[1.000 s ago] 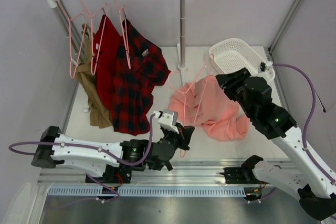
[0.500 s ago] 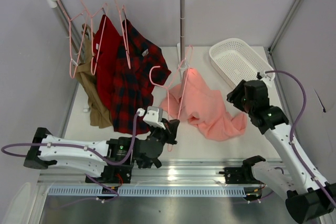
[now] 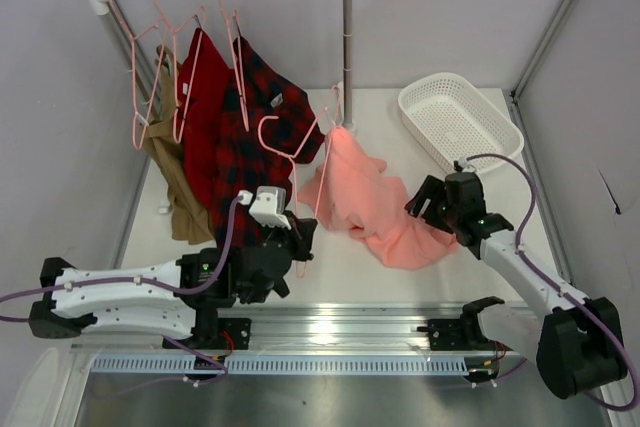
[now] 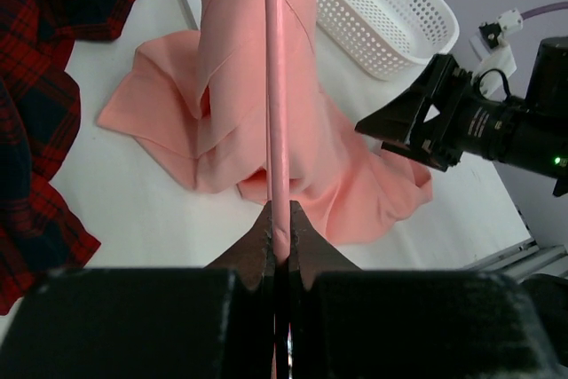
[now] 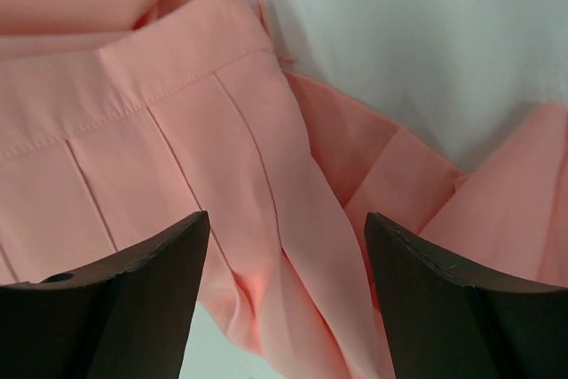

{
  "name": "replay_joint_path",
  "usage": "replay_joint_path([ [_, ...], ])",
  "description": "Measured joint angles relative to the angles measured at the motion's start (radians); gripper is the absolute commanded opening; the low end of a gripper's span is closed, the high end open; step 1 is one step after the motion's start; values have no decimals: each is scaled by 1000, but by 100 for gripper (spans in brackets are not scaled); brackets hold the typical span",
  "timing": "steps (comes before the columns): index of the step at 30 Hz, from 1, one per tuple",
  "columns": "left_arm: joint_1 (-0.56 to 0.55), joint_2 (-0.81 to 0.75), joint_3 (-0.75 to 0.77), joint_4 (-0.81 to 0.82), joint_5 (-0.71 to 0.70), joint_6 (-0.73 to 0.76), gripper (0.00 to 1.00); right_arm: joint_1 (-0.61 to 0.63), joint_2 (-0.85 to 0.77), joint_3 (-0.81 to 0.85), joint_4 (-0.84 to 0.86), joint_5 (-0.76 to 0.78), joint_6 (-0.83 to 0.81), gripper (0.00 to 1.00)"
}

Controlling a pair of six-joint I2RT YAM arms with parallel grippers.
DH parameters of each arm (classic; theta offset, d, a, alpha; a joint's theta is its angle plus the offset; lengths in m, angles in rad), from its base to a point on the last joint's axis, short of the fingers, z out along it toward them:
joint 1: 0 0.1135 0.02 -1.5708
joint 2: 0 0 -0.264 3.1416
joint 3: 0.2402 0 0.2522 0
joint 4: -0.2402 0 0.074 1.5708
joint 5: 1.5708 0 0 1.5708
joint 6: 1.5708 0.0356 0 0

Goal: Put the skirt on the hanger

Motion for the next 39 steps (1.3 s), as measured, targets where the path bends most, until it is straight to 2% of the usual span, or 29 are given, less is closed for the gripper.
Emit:
replay_joint_path([
  [3, 45, 0, 0, -16, 44, -4, 0, 36, 36, -70, 85, -12, -27, 77],
  [5, 72, -1, 0, -19, 71, -3, 0, 63, 69, -90, 117, -3, -41, 72],
  [6, 84, -1, 0, -20, 85, -2, 0, 75, 88, -93, 130, 0, -45, 55],
  [8, 107, -3, 0, -20, 110, 5, 0, 89, 123, -94, 159, 5, -61, 29],
  [9, 120, -4, 0, -20, 122, 7, 0, 92, 133, -94, 168, 11, -59, 6],
  [10, 132, -4, 0, -20, 134, 10, 0, 97, 141, -95, 179, 17, -62, 0],
  [15, 192, 18, 22, -25, 205, 29, 0, 153, 78, -95, 185, 88, -56, 0],
  [20, 274, 101, 84, -23, 286, 33, 0, 317, -217, -117, 207, 173, -87, 0],
  [24, 335, 174, 134, -19, 349, 42, 0, 473, -470, -218, 257, 241, -87, 0],
  [26, 364, 210, 156, -8, 372, 53, 0, 546, -581, -299, 260, 270, -75, 3],
  [28, 381, 230, 159, 9, 385, 67, 0, 617, -637, -360, 235, 286, -56, 18],
  [29, 386, 237, 159, 14, 393, 75, 0, 645, -646, -378, 219, 288, -47, 35],
  [33, 396, 243, 157, 50, 408, 104, 0, 760, -605, -381, 154, 271, -26, 69],
  [35, 397, 243, 149, 85, 410, 119, 0, 784, -531, -352, 109, 254, -15, 76],
  [36, 398, 242, 142, 101, 411, 129, 0, 788, -480, -325, 73, 255, -6, 84],
  [39, 400, 242, 121, 129, 415, 148, 0, 784, -352, -222, -31, 278, 34, 88],
])
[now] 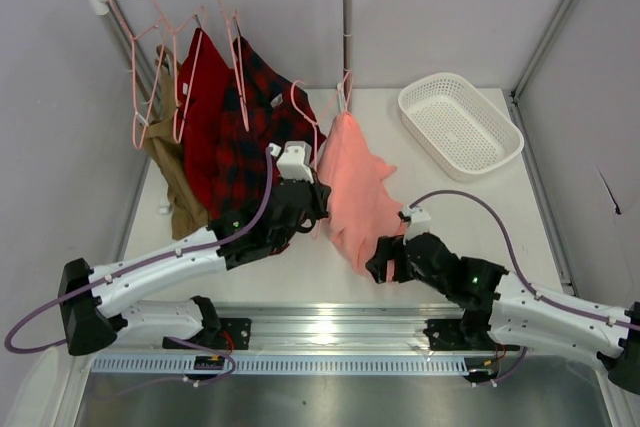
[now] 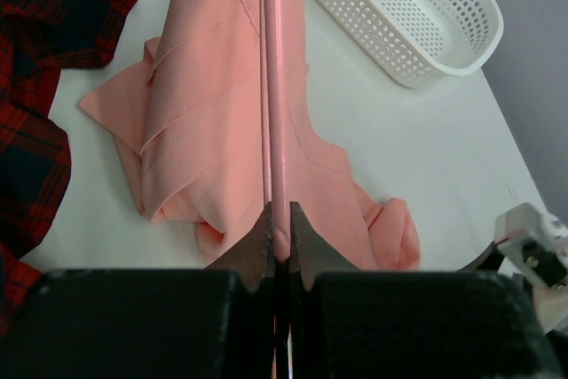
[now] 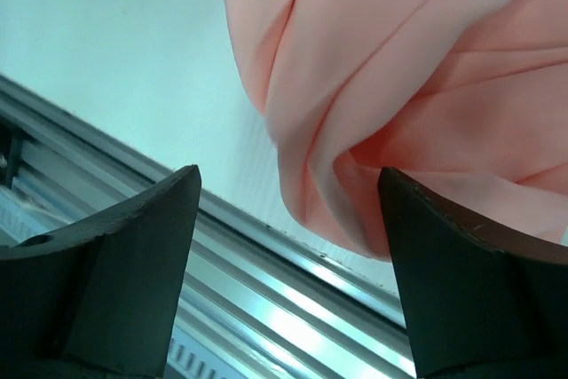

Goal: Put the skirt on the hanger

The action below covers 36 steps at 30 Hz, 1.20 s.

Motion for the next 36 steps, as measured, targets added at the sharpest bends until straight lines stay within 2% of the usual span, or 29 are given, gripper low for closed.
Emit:
replay_joint_path([
  [3, 2, 0, -13, 11, 0, 18, 0, -54, 55, 117, -88, 8, 41, 88],
  [7, 2, -13, -29, 23, 1, 34, 0, -217, 54, 240, -118, -31, 83, 88],
  [10, 2, -29, -42, 25, 2, 41, 0, -402, 58, 274, -121, -71, 106, 86],
  [15, 2, -42, -47, 25, 4, 42, 0, -578, 128, 269, -105, -153, 127, 83],
  [23, 2, -53, -49, 24, 14, 42, 0, -685, 296, 195, 17, -261, 128, 76],
  [36, 2, -53, -50, 24, 19, 42, 0, -706, 548, 100, 362, -291, 122, 68],
])
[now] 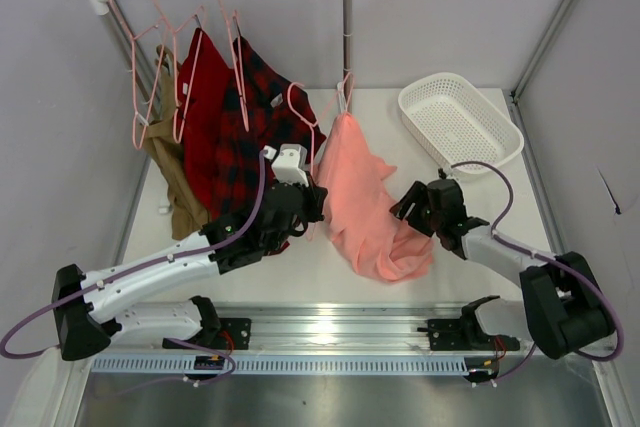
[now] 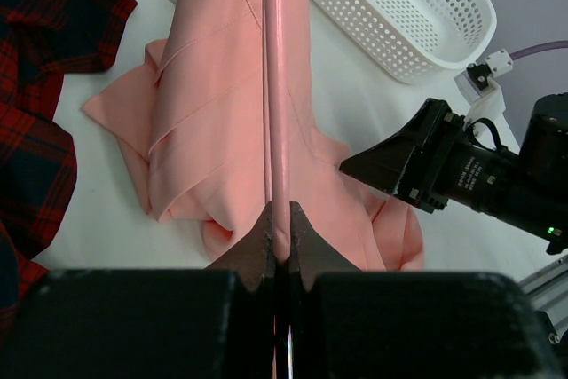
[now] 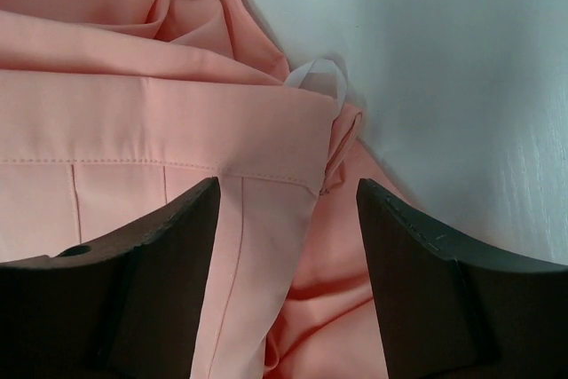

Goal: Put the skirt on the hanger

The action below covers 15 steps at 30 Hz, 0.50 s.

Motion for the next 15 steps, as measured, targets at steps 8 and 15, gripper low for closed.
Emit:
replay_joint_path([
  [8, 0, 0, 0, -1, 0, 0, 0, -5, 93, 0, 143, 1, -19, 52],
  [15, 0, 0, 0, -1, 1, 0, 0, -5, 169, 0, 203, 1, -28, 27],
])
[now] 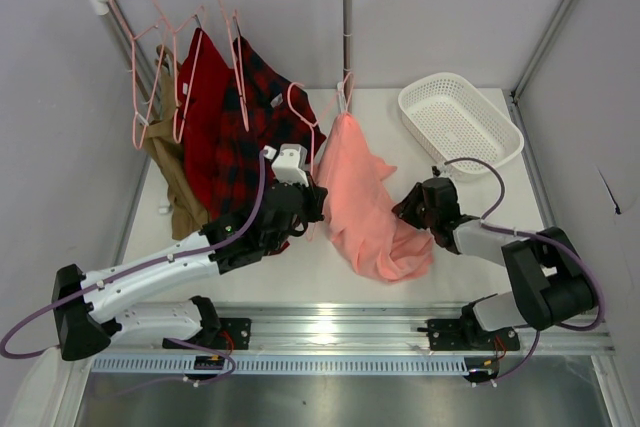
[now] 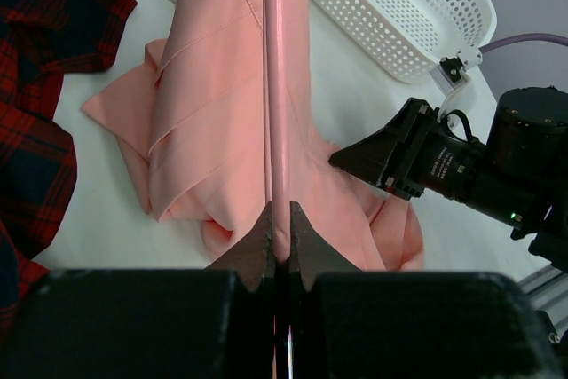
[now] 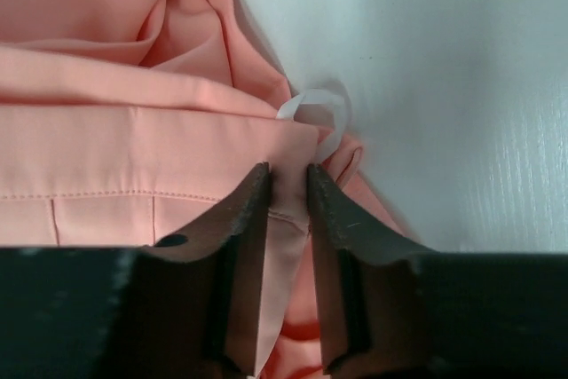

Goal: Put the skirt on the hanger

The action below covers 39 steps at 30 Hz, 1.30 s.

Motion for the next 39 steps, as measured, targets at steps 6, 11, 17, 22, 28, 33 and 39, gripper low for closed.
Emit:
replay_joint_path([
  [6, 7, 0, 0, -5, 1, 1, 0, 0, -18, 0, 4, 1, 1, 0],
  [11, 35, 3, 11, -26, 15, -5, 0, 17, -190, 0, -26, 3, -27, 0],
  [17, 56, 50, 74, -45, 27, -13, 0, 206, -539, 0, -69, 22, -143, 0],
  [22, 59, 98, 129, -48, 38, -19, 0, 448, -741, -9, -129, 80, -192, 0],
  [28, 60, 106, 150, -45, 50, -19, 0, 723, -757, -77, -177, 195, -172, 0],
  [33, 57, 78, 79, -31, 102, -32, 0, 931, -566, -78, -166, 361, -158, 0],
  [39, 58, -7, -108, 5, 108, -65, 0, 1011, -413, -68, -192, 410, -153, 13],
])
